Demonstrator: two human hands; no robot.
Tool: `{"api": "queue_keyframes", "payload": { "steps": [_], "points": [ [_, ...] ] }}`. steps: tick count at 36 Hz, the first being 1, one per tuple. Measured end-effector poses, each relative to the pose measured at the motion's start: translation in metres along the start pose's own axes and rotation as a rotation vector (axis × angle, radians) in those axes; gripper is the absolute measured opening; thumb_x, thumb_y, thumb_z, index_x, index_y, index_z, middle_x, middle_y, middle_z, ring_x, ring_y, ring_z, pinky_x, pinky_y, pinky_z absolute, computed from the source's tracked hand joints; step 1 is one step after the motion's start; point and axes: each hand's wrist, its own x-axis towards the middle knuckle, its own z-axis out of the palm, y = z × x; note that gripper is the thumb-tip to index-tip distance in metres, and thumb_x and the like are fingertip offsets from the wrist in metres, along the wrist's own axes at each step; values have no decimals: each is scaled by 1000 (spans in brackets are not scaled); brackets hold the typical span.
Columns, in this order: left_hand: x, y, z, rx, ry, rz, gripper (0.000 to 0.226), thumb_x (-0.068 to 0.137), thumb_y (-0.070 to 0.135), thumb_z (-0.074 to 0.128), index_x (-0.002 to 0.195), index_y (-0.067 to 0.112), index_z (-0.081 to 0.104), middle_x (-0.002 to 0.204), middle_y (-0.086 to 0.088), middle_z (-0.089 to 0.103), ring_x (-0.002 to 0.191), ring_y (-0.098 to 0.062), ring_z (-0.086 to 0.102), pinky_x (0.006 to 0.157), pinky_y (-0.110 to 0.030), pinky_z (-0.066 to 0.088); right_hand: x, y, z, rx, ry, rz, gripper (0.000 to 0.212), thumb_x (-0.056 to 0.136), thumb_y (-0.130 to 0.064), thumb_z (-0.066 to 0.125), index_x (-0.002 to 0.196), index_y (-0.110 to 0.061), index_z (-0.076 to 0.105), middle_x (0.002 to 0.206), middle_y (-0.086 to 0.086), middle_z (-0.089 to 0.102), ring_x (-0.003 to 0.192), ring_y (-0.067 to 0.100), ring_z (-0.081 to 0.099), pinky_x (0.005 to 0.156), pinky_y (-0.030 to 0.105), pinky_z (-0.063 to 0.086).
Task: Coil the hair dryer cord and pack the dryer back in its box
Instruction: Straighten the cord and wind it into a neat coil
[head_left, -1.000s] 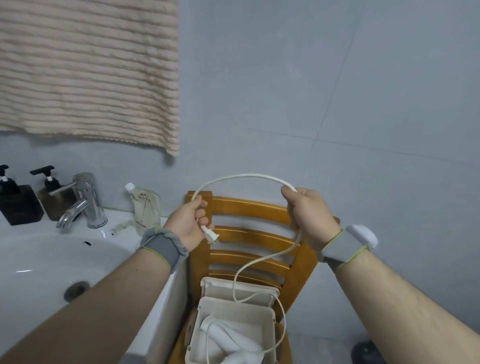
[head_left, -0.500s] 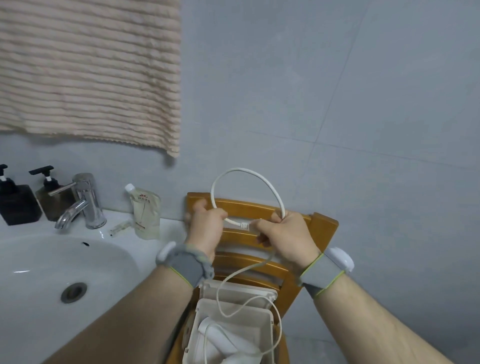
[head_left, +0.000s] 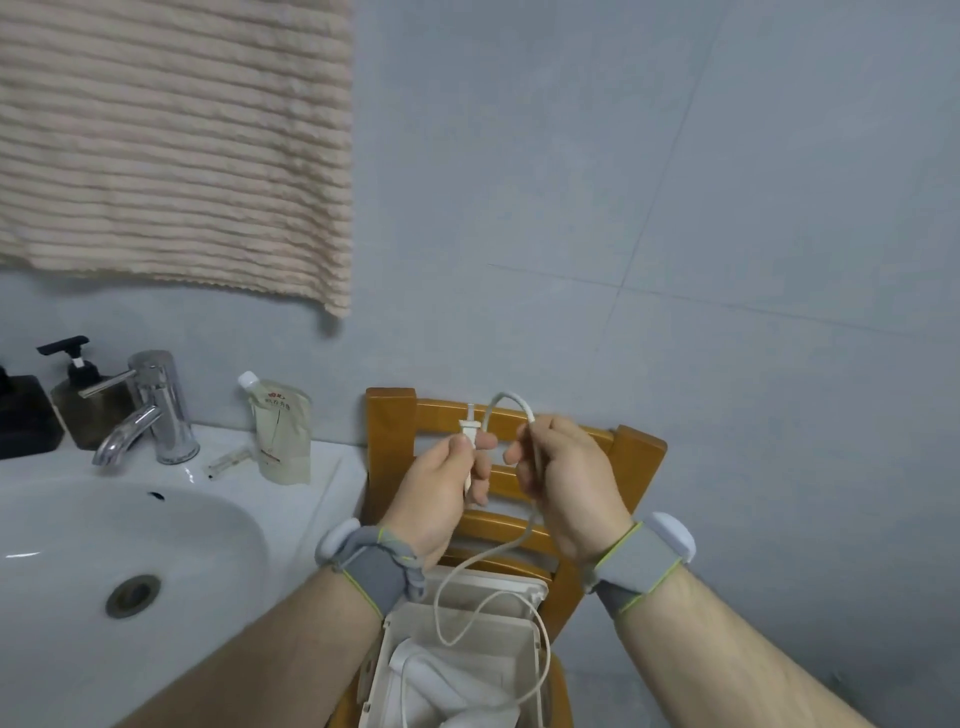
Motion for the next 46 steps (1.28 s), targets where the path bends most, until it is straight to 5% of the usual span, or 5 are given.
{"api": "queue_keyframes", "payload": {
  "steps": [8, 22, 31, 38, 46],
  "points": [
    [0, 7, 9, -291, 80, -242, 46, 102, 35, 30, 108, 4, 63, 103, -23, 69, 90, -31, 66, 78, -44, 53, -6, 20, 15, -460, -56, -155, 14, 91, -8, 55, 79, -4, 62, 71, 13, 62, 68, 29, 57, 69, 48, 53],
    [8, 9, 4, -355, -57, -307, 54, 98, 49, 33, 109, 5, 63, 108, -18, 69, 105, -25, 66, 79, -35, 52, -3, 26, 9, -1252, -173, -752, 10, 88, -18, 50, 93, -14, 57, 87, 4, 59, 81, 22, 51, 68, 31, 38],
    [18, 20, -5, -264, -11, -223, 44, 101, 41, 30, 76, 11, 50, 60, -3, 57, 51, -15, 55, 50, -26, 49, 8, 12, -1, -1094, -169, -742, 11, 83, -24, 61, 92, -18, 64, 90, -3, 60, 80, 11, 53, 71, 31, 48],
    [27, 38, -19, -99, -327, -456, 43, 100, 48, 29, 72, 18, 42, 52, 8, 30, 35, -4, 19, 33, -13, 17, 34, -24, -13, -1606, -279, -848, 85, 66, -26, 62, 145, -27, 31, 151, 4, 34, 126, 29, 40, 102, 44, 34],
    [36, 54, -12, 279, -596, -580, 21, 86, 22, 34, 67, 19, 41, 47, 9, 31, 33, -3, 18, 36, -11, 13, 46, -34, 4, -1785, -561, -811, 18, 83, -33, 52, 95, -22, 44, 84, 4, 65, 74, 29, 62, 60, 32, 39]
  ]
}}
